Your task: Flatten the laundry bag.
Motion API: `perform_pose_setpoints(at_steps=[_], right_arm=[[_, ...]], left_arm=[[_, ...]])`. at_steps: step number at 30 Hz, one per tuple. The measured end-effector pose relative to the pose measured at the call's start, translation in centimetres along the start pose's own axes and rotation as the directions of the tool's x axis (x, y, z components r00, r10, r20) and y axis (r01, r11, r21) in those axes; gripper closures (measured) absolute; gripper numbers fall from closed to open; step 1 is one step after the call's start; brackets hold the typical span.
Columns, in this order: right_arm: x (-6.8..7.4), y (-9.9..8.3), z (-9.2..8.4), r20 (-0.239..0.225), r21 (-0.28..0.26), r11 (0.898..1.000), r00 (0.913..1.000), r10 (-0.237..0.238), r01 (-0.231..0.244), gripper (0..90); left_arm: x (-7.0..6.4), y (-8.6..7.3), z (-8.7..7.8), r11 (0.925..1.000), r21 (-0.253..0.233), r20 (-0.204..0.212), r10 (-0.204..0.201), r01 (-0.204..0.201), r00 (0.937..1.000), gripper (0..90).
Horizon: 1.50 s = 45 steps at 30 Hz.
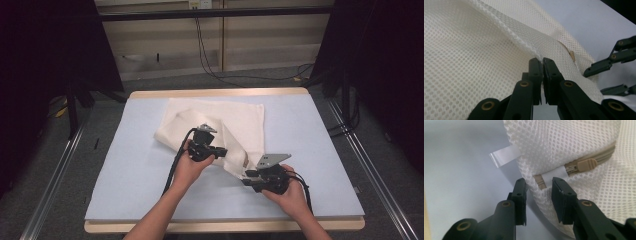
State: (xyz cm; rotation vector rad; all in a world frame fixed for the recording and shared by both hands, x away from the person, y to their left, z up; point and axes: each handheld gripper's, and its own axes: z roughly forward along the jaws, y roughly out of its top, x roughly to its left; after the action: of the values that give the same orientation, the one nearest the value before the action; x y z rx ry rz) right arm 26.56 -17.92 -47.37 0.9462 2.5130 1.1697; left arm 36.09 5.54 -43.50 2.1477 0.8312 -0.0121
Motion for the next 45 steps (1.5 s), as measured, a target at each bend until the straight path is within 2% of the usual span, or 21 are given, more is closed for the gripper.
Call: perform_pose_setpoints(at_steps=[1, 4, 6, 9, 11, 14, 17, 18, 21, 23, 24, 25, 27, 32, 33, 34, 36, 39, 41, 42, 45], right_arm=[[0.0, 0.0, 0.0, 0.0, 0.0, 1.0, 1.0, 0.0, 0.0, 63.3], [-0.5, 0.1, -0.8, -0.024, -0.011, 0.999, 0.9985, 0.048, -0.049, 59.5], [-0.9, 0.3, -1.8, -0.05, -0.019, 0.998, 0.9974, 0.051, -0.052, 57.9], [-1.1, 0.3, -2.2, -0.047, -0.027, 0.998, 0.9974, 0.055, -0.056, 58.3], [-1.4, 0.4, -2.6, -0.092, -0.024, 0.998, 0.9944, 0.051, -0.053, 58.3], [-1.5, 0.3, -2.9, -0.111, -0.028, 0.997, 0.9917, 0.065, -0.068, 54.6], [-2.1, 0.1, -3.3, -0.08, -0.046, 0.993, 0.9913, 0.105, -0.108, 55.9], [-2.3, 0.1, -3.4, -0.072, -0.056, 0.992, 0.9918, 0.106, -0.11, 57.0], [-2.7, -0.1, -3.5, -0.016, -0.08, 0.986, 0.9897, 0.143, -0.143, 65.1], [-2.9, -0.1, -3.5, 0.03, -0.113, 0.979, 0.9846, 0.172, -0.168, 73.6], [-3.0, 0.0, -3.4, 0.068, -0.123, 0.975, 0.9789, 0.193, -0.184, 78.3], [-3.0, 0.0, -3.4, 0.068, -0.123, 0.975, 0.9789, 0.193, -0.184, 78.3], [-3.1, 0.4, -2.9, 0.13, -0.127, 0.973, 0.9688, 0.211, -0.195, 83.6], [-3.3, 1.1, -2.0, 0.149, -0.123, 0.972, 0.9641, 0.22, -0.202, 86.1], [-3.4, 1.3, -1.7, 0.149, -0.116, 0.973, 0.9654, 0.214, -0.198, 86.1], [-3.4, 1.6, -1.2, 0.168, -0.109, 0.976, 0.9641, 0.205, -0.189, 86.1], [-3.5, 1.7, -0.9, 0.171, -0.105, 0.976, 0.9632, 0.208, -0.192, 86.0], [-3.6, 2.3, -0.1, 0.163, -0.102, 0.977, 0.9658, 0.202, -0.187, 85.5], [-3.6, 2.7, 0.5, 0.151, -0.105, 0.978, 0.9687, 0.197, -0.183, 84.4], [-3.6, 2.9, 0.7, 0.14, -0.102, 0.979, 0.9717, 0.19, -0.177, 84.3], [-3.1, 3.3, 1.4, 0.121, -0.09, 0.982, 0.9773, 0.174, -0.163, 84.9]], left_arm=[[-0.1, -0.3, -0.1, 1.0, -0.006, -0.002, -0.004, 0.004, 1.0, 85.7], [-0.2, -1.1, -0.4, 0.9999, -0.014, -0.012, -0.002, 0.002, 0.9999, 85.6], [-0.4, -1.6, -0.6, 0.9997, -0.026, -0.01, 0.0, 0.0, 0.9999, 85.7], [-0.8, -2.1, -0.8, 0.9995, -0.023, -0.016, 0.022, -0.023, 0.9996, 85.7], [-0.7, -2.5, -0.8, 0.9996, -0.025, -0.028, 0.011, -0.012, 0.9995, 85.6], [-0.5, -2.7, -0.8, 0.9997, -0.023, -0.037, 0.0, -0.001, 0.9993, 85.6], [-0.7, -3.0, -0.9, 0.9999, -0.017, -0.024, -0.002, 0.002, 0.9997, 85.7], [-0.9, -3.2, -1.0, 0.9998, -0.018, -0.029, 0.009, -0.01, 0.9995, 85.7], [-1.4, -3.6, -1.3, 0.9992, -0.033, -0.021, 0.022, -0.023, 0.9995, 85.5], [-1.6, -4.0, -1.5, 0.9991, -0.04, -0.02, 0.016, -0.017, 0.9997, 85.2], [-1.7, -4.2, -1.5, 0.9992, -0.036, -0.024, 0.019, -0.02, 0.9995, 84.9], [-1.9, -4.3, -1.5, 0.999, -0.036, -0.028, 0.026, -0.027, 0.9993, 84.9], [-2.2, -4.7, -1.6, 0.999, -0.026, -0.03, 0.036, -0.037, 0.9989, 84.5], [-2.6, -5.2, -1.9, 0.9986, -0.04, -0.022, 0.034, -0.035, 0.9992, 84.6], [-2.6, -5.3, -1.9, 0.9984, -0.046, -0.018, 0.03, -0.031, 0.9994, 84.4], [-2.8, -5.6, -2.0, 0.9979, -0.053, -0.018, 0.035, -0.035, 0.9992, 83.9], [-2.9, -5.6, -2.2, 0.9981, -0.045, -0.024, 0.042, -0.043, 0.9989, 83.8], [-3.2, -5.9, -2.2, 0.9977, -0.052, -0.028, 0.041, -0.043, 0.9987, 83.0], [-3.3, -6.1, -2.2, 0.9981, -0.038, -0.03, 0.048, -0.049, 0.9984, 82.6], [-3.4, -6.2, -2.0, 0.9977, -0.05, -0.03, 0.045, -0.046, 0.9986, 82.6], [-3.4, -6.3, -2.2, 0.998, -0.026, -0.035, 0.056, -0.057, 0.9978, 81.0]])
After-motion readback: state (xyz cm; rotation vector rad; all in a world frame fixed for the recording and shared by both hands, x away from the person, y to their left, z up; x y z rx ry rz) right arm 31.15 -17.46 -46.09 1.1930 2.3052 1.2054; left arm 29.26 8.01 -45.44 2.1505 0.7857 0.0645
